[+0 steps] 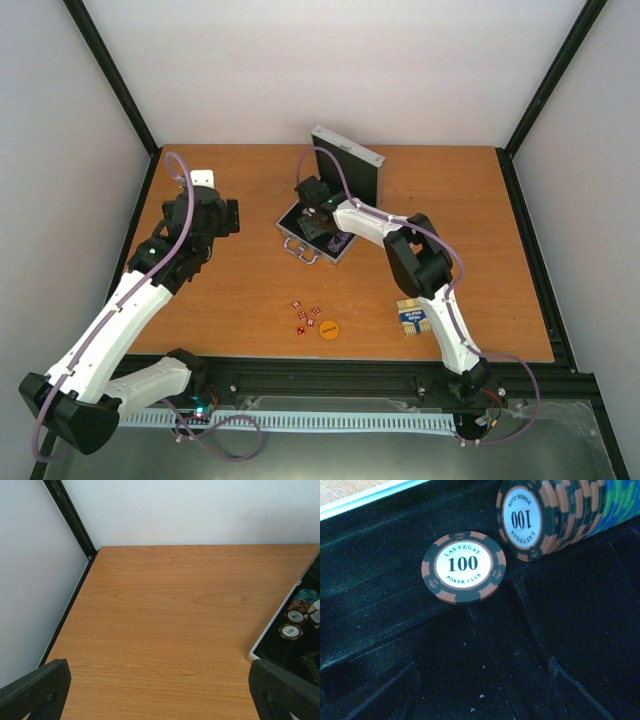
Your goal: Pack up texas hold em set
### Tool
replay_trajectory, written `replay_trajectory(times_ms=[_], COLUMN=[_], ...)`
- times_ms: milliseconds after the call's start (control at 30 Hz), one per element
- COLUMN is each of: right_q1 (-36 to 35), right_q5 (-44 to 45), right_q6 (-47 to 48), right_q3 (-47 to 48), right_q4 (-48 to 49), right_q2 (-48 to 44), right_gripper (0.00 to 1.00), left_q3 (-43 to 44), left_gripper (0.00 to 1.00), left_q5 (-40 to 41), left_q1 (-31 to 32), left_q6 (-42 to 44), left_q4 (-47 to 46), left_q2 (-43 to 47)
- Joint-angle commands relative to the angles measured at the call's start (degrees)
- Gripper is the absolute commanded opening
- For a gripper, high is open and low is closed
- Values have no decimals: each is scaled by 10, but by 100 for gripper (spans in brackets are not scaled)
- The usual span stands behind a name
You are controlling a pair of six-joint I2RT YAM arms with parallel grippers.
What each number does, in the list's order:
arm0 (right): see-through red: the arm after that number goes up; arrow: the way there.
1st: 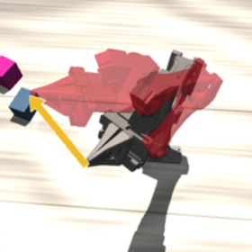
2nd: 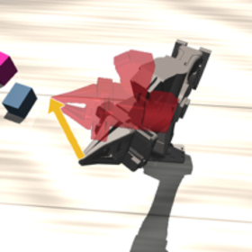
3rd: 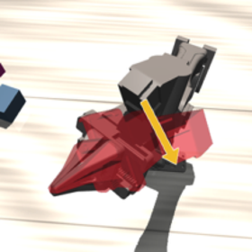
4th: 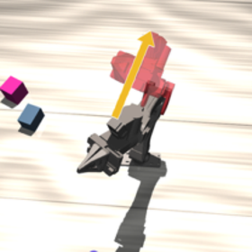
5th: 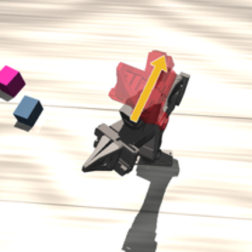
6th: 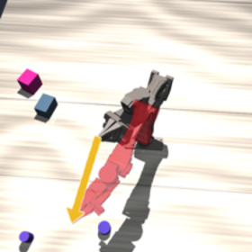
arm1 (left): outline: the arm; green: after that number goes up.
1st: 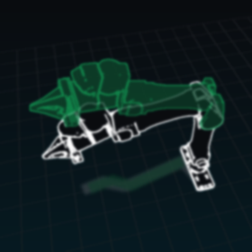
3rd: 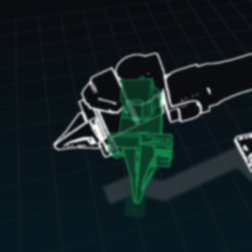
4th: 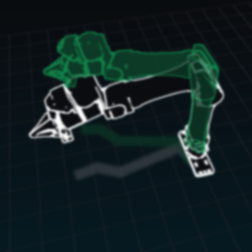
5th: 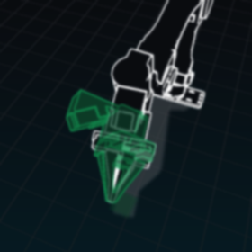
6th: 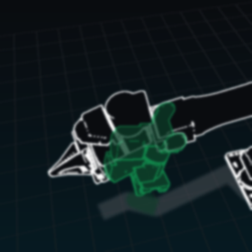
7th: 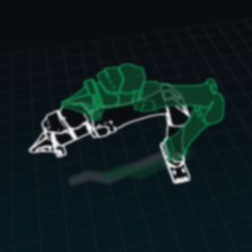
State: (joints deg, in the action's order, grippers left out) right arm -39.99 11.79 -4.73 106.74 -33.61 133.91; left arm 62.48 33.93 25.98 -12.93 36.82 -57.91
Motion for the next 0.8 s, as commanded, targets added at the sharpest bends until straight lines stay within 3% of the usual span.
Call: replay_trajectory(times_ms=[0, 767], right_q1=[-4, -60], right_q5=[-27, -23], right_q6=[6, 6], right_q3=[-78, -346], right_q4=[-25, 8], right_q2=[-22, -250], right_gripper=[71, 71], left_q3=[7, -4], left_gripper=[100, 100], left_q5=[-11, -19], left_q1=[-3, -3], left_q6=[-14, -33], left_q4=[-18, -12], left_q2=[-3, 24])
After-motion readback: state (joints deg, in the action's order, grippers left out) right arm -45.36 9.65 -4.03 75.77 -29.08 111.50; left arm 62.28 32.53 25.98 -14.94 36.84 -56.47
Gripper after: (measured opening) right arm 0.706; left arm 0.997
